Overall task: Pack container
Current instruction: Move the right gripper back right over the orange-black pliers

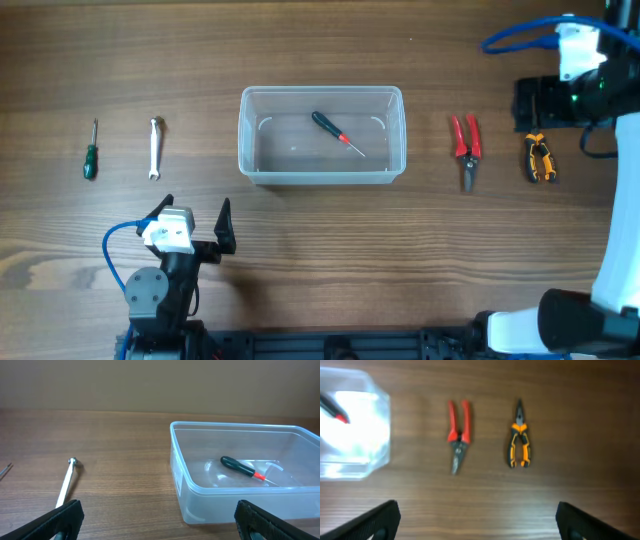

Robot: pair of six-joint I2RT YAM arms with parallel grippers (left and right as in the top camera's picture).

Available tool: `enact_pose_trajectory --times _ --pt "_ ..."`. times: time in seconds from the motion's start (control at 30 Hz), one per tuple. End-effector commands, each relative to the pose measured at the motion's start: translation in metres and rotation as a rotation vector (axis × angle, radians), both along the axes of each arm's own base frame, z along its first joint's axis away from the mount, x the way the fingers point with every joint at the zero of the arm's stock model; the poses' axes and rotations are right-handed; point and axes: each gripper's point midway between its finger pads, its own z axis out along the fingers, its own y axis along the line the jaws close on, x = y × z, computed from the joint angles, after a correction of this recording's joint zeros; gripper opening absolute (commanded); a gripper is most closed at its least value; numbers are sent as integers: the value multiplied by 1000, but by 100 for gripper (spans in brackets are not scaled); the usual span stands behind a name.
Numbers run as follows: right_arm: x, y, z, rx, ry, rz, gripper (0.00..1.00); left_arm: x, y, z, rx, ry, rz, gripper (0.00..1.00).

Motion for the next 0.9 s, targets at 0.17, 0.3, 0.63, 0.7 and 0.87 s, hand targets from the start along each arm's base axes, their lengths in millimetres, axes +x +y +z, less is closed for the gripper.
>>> enact_pose_trajectory --times 0.17,0.3,0.63,0.7,0.87 --pt "6 -32 -118 17 120 -99 100 0 -3 -2 14 -3 -18 100" --pt "-2 -42 -151 -43 169 -121 100 0 -3 -2 14 -3 -18 100" --pt "26 -47 -171 37 97 -11 100 0 -3 -2 14 -3 -18 100" --pt "27 -50 -189 70 133 -22 100 0 -3 -2 14 -3 -18 100" --pt "22 -49 -235 108 252 -28 100 0 -3 -2 14 -3 -18 100"
